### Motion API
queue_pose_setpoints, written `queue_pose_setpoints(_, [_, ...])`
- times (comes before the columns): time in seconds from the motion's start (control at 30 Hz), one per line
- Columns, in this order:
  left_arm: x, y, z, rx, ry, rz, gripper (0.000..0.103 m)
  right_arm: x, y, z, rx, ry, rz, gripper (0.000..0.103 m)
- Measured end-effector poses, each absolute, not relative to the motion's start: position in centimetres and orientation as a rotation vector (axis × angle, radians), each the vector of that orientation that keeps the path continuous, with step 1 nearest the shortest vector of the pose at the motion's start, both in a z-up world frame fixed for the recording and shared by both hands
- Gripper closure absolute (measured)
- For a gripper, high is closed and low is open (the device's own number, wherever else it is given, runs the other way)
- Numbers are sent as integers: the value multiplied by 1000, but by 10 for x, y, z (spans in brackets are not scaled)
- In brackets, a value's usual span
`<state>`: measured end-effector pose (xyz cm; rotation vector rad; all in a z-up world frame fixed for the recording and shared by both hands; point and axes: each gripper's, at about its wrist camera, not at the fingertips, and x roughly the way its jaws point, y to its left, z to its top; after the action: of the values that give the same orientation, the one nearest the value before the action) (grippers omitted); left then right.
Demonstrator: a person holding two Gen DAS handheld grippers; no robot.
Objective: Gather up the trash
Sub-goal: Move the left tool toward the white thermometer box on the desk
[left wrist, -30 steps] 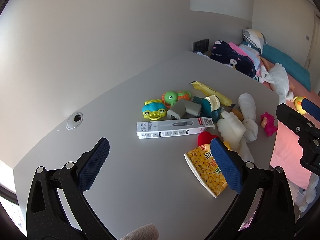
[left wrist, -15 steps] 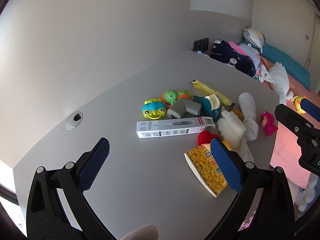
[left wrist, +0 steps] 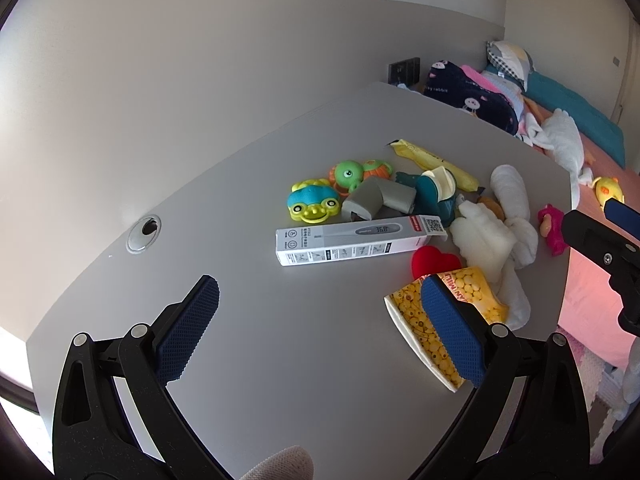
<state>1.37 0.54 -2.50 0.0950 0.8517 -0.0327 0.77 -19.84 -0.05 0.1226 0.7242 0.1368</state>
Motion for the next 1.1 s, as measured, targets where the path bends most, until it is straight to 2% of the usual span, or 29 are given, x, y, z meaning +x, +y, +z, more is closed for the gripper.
queue_pose_setpoints(0.33, [41, 9, -42, 137, 892, -45, 5, 32, -190, -22, 91, 816, 130, 3])
queue_pose_setpoints(0.53, [67, 9, -55, 182, 911, -74, 5, 51, -182, -39, 86, 865, 125, 10])
queue_pose_setpoints(0.7, [91, 8, -64, 246, 929, -128, 5, 67, -181, -53, 108, 896, 110, 21])
queue_pose_setpoints(0.9, [114, 6, -77, 281, 963, -220, 5, 78, -178, -59, 75, 909, 70, 26])
queue_pose_setpoints(1.0, [122, 3, -85, 310, 984, -274, 6, 82, -175, -60, 62, 907, 51, 41])
queue_pose_setpoints(1.1, [127, 2, -91, 317, 999, -333, 8, 85, -174, -61, 44, 908, 41, 48])
